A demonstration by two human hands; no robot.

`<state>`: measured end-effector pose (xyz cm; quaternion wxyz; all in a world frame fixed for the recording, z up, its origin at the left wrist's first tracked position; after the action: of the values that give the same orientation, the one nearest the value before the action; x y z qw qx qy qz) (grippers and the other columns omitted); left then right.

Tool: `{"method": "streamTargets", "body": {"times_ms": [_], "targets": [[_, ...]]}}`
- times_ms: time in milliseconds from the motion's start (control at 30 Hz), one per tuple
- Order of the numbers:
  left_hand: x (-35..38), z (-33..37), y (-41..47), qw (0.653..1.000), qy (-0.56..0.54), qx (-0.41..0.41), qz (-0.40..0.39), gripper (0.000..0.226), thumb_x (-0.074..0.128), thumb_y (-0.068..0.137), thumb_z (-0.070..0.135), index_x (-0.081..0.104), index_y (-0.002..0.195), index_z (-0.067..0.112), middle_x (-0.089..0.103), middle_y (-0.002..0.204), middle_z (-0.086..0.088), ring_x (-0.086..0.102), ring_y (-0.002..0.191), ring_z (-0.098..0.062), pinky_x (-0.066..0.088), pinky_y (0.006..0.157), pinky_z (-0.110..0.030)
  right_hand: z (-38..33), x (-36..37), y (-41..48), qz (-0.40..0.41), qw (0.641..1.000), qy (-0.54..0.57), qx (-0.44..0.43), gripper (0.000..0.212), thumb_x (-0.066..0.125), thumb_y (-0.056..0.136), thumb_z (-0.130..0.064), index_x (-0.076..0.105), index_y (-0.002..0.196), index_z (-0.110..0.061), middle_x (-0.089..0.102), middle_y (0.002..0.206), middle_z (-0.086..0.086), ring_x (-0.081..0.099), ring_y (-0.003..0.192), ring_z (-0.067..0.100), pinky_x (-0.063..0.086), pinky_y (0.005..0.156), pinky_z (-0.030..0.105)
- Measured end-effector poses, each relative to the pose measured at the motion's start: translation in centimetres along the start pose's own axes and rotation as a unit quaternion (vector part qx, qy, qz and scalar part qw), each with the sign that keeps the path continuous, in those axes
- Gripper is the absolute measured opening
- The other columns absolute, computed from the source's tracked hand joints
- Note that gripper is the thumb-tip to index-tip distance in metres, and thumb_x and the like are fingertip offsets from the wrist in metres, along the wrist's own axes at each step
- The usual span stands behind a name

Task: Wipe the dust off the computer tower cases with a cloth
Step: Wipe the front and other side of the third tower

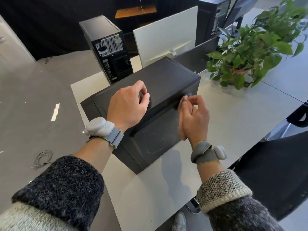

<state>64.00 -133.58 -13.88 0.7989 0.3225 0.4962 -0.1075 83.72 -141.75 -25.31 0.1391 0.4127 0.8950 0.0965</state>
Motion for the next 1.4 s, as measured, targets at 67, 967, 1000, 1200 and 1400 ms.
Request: {"method": "streamTargets", "body": {"times_ms": [67, 967, 1000, 1200, 1400], "targets": [[-0.1, 0.0, 0.0, 1.0, 0.0, 0.001, 0.0, 0.011, 0.058, 0.104, 0.031, 0.058, 0.097, 0.022, 0.055, 0.065, 0.011, 0.058, 0.062, -0.013, 0.058, 0.062, -0.04, 1.5, 0.5, -0.5, -0.012, 0.999, 0.0, 0.03, 0.009, 0.06, 0.104, -0.029, 0.06, 0.098, -0.023, 0.066, 0.092, -0.004, 0.067, 0.086, 0.023, 0.056, 0.078, 0.041], [0.2, 0.1, -0.2, 1.0, 0.0, -0.005, -0.002, 0.011, 0.058, 0.103, 0.032, 0.058, 0.097, 0.023, 0.055, 0.064, 0.01, 0.058, 0.063, -0.016, 0.058, 0.064, -0.044, 4.0, 0.3, -1.9, -0.036, 0.992, -0.058, 0.107, 0.005, 0.061, 0.103, -0.023, 0.061, 0.1, -0.019, 0.063, 0.093, -0.009, 0.06, 0.087, 0.007, 0.052, 0.085, 0.035], [0.3, 0.1, -0.2, 1.0, -0.002, -0.006, -0.002, 0.011, 0.058, 0.103, 0.032, 0.058, 0.097, 0.023, 0.055, 0.063, 0.01, 0.058, 0.063, -0.016, 0.058, 0.064, -0.044, 3.4, 0.2, -1.7, -0.035, 0.994, -0.05, 0.092, 0.006, 0.062, 0.103, -0.024, 0.062, 0.1, -0.019, 0.064, 0.092, -0.011, 0.06, 0.087, 0.003, 0.051, 0.082, 0.028], [0.0, 0.0, 0.0, 1.0, -0.003, -0.004, -0.005, 0.012, 0.057, 0.103, 0.032, 0.057, 0.095, 0.023, 0.055, 0.062, 0.01, 0.058, 0.062, -0.016, 0.058, 0.064, -0.044, 0.1, 2.0, -3.4, -0.014, 1.0, -0.015, -0.005, 0.003, 0.061, 0.105, -0.016, 0.059, 0.106, -0.014, 0.062, 0.099, 0.004, 0.06, 0.09, 0.01, 0.047, 0.079, 0.014], [0.1, 0.1, -0.1, 1.0, -0.002, -0.008, -0.004, 0.012, 0.057, 0.103, 0.032, 0.058, 0.094, 0.023, 0.054, 0.061, 0.01, 0.057, 0.062, -0.015, 0.057, 0.063, -0.043, 2.1, 1.1, -3.0, -0.036, 0.997, -0.03, 0.066, 0.006, 0.061, 0.105, -0.023, 0.06, 0.101, -0.018, 0.064, 0.095, -0.006, 0.061, 0.09, 0.007, 0.052, 0.083, 0.026]]}}
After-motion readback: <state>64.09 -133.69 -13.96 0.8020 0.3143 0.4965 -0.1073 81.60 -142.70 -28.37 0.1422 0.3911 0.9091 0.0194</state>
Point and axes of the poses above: each hand's wrist, its own y-axis towards the middle knuckle, its own x-axis out of the palm, z = x × y, the point moved 6 cm from there along y, towards the middle knuckle
